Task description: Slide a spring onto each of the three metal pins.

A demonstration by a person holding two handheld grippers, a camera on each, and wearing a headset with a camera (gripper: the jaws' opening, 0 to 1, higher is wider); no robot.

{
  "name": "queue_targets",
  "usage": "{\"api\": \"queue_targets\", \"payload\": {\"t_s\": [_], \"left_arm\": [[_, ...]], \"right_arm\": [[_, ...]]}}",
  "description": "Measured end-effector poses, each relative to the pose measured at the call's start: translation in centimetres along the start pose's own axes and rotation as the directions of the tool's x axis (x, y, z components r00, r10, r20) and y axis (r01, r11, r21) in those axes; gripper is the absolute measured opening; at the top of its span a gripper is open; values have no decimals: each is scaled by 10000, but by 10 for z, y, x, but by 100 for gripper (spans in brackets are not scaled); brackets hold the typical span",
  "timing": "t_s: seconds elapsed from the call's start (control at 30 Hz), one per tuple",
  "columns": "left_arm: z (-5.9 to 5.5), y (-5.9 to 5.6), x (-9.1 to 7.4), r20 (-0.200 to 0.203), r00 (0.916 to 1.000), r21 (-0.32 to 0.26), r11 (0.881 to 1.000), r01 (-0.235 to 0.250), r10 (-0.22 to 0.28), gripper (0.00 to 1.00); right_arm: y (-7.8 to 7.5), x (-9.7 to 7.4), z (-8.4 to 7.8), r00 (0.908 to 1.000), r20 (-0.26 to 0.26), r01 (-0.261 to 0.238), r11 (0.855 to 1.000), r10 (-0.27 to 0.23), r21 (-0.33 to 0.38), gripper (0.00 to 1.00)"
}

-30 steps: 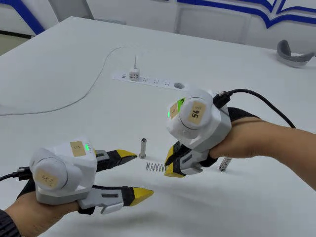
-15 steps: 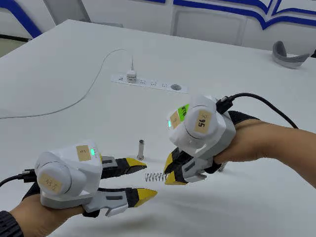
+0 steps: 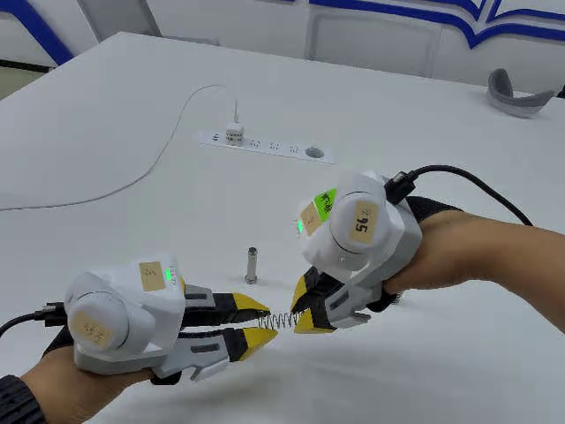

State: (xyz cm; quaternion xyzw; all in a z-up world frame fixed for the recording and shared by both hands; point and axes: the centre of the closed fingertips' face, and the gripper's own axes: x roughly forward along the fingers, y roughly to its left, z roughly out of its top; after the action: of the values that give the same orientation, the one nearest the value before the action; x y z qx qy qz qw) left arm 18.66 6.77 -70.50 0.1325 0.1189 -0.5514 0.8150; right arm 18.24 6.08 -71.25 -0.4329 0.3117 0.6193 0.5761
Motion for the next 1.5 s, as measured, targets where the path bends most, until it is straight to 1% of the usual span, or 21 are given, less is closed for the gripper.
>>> {"api": "queue_targets", "payload": {"t_s": [0.17, 0.4, 0.63, 0.73, 0.8, 0.87, 0.9, 0.93, 1.13, 1.3, 1.5], "left_arm": [[-2, -1, 0, -117, 9999, 93, 10000, 11, -10, 12], [-3, -2, 0, -138, 9999, 49, 10000, 29, -28, 11], [-6, -2, 1, -226, 9997, 30, 10000, 48, -48, 11], [-5, -3, 1, -219, 9997, 46, 10000, 64, -63, 11], [-4, -4, 2, -183, 9998, 29, 9999, 119, -118, 11], [-4, -4, 2, -173, 9998, 35, 9999, 127, -127, 11], [-3, -5, 2, -115, 9998, 25, 9999, 149, -148, 11], [-2, -5, 3, -102, 9998, 47, 9999, 155, -154, 11], [-3, -5, 3, -99, 9998, 58, 9999, 162, -161, 11], [-3, -4, 3, -103, 9998, 61, 9999, 154, -153, 11], [-1, -3, 3, 6, 10000, 133, 9999, 95, -96, 11]], "right_arm": [[1, -4, 5, 10000, 28, 4, 9999, -4, -115, 12], [1, -9, 14, 10000, 47, 58, 9994, -56, -335, 12], [0, -14, 29, 9995, 313, 100, 9990, -87, -444, 12], [0, -15, 37, 9987, 502, 121, 9988, -97, -484, 11], [-1, -16, 41, 9986, 515, 182, 9984, -155, -536, 10], [-2, -15, 41, 9987, 475, 185, 9982, -158, -562, 8], [-2, -15, 41, 9987, 484, 214, 9980, -186, -588, 4], [-3, -15, 42, 9985, 497, 249, 9979, -219, -602, 4], [-2, -16, 42, 9985, 529, 194, 9987, -170, -465, 9], [-3, -17, 38, 9986, 505, 135, 9997, -124, -205, 16], [-3, -12, 29, 9994, 345, 29, 10000, -30, 39, 17]]}}
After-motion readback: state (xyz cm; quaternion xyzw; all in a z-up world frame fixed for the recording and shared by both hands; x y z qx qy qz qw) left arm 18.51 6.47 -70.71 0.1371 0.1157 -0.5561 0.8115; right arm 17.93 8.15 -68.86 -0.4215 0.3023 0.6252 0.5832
